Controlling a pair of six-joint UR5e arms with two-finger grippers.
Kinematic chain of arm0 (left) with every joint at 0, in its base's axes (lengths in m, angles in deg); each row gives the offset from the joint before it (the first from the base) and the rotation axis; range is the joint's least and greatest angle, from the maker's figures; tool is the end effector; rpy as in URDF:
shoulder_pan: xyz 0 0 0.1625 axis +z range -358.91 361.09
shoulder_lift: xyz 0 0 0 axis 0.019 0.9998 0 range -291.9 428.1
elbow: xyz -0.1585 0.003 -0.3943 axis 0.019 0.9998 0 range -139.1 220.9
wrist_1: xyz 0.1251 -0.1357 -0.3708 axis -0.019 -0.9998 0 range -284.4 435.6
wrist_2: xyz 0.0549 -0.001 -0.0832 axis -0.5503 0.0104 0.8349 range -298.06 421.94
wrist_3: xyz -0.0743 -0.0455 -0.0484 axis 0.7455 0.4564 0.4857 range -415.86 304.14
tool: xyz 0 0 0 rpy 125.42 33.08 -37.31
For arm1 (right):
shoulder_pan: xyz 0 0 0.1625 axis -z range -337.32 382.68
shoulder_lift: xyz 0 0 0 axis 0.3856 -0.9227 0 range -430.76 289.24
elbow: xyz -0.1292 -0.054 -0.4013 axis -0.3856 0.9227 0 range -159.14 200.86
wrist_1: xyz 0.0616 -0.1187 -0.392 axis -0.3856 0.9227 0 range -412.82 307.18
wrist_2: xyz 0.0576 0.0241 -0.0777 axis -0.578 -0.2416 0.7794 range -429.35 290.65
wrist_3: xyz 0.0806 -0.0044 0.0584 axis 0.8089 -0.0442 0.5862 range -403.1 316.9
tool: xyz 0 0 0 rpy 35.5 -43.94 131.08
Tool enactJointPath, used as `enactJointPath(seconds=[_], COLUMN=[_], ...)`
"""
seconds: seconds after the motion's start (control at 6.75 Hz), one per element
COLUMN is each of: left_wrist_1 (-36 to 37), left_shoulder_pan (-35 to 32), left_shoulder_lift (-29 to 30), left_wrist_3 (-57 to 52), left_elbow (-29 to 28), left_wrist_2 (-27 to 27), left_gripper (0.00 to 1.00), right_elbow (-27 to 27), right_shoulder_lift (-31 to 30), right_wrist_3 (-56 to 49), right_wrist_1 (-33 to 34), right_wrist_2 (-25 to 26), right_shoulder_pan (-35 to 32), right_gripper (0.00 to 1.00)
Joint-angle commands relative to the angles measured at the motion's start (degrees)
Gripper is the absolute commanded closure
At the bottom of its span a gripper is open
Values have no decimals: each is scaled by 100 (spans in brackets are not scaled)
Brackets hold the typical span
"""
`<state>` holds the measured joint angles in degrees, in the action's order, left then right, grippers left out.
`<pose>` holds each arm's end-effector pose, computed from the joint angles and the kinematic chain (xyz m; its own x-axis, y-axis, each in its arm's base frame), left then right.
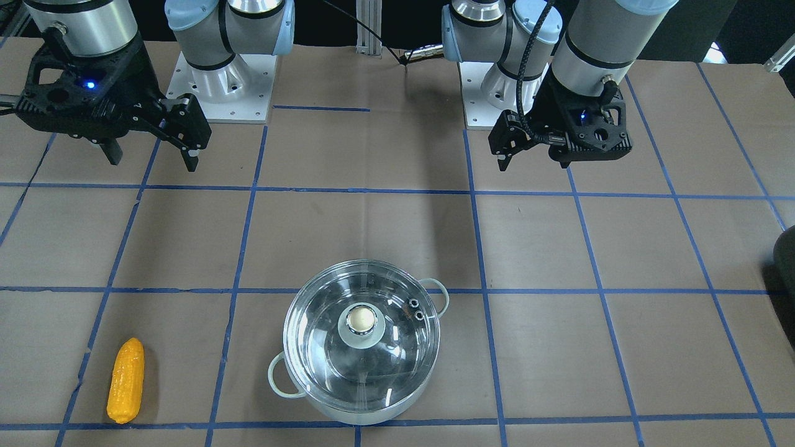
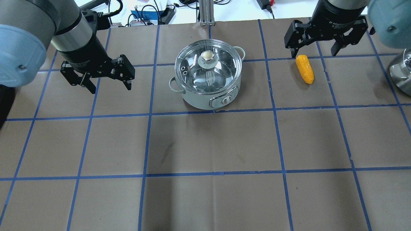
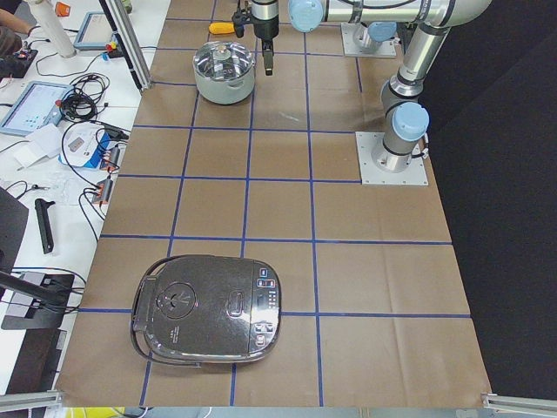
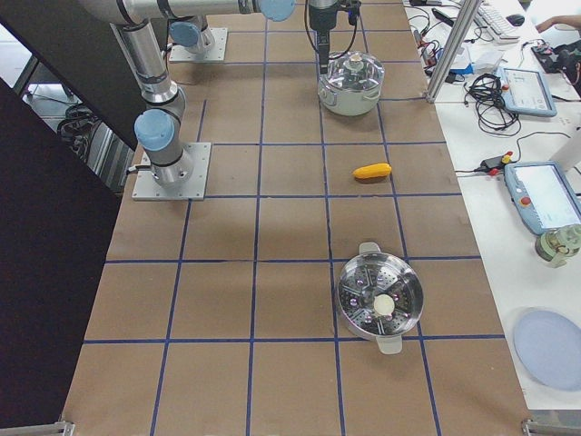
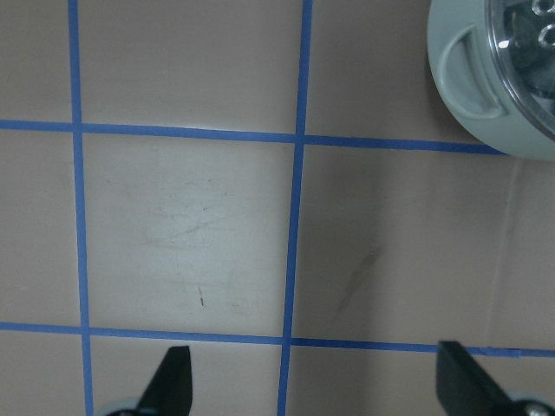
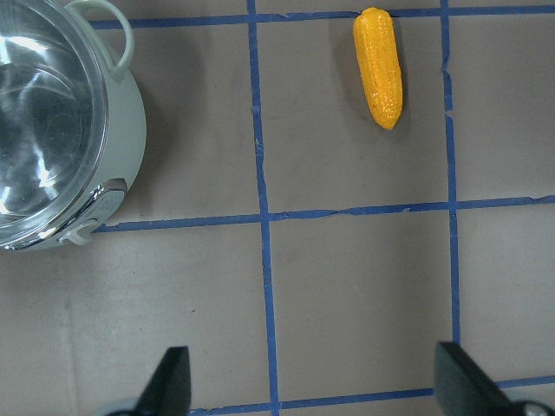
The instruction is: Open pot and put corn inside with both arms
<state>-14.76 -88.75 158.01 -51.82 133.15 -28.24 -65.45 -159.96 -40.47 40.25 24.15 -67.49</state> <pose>-0.1316 -0.4868 0.4688 -0.9973 -0.0732 -0.0062 -0.0734 0.9963 0.0438 0.1287 -0.5067 0.5188 -0.9972 0.0490 0.0558 0.0428 0.9934 -0.1066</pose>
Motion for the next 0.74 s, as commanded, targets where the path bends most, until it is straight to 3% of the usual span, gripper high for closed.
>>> enactJointPath(seconds=[0.0,0.59], left_wrist_1=[19,455], left_shoulder_pan=[10,-7], left_shoulder_lift=[18,263], left_wrist_3=[-9,78], left_elbow=[-22,-284], left_wrist_2=[-9,17], left_gripper=[0,0], right_elbow=[0,10], right_shoulder_lift=[0,200], right_wrist_3=[1,-289], right_wrist_1=[0,44], right_wrist_2=[2,-8], right_shoulder_pan=[-1,253], right_gripper=[0,0])
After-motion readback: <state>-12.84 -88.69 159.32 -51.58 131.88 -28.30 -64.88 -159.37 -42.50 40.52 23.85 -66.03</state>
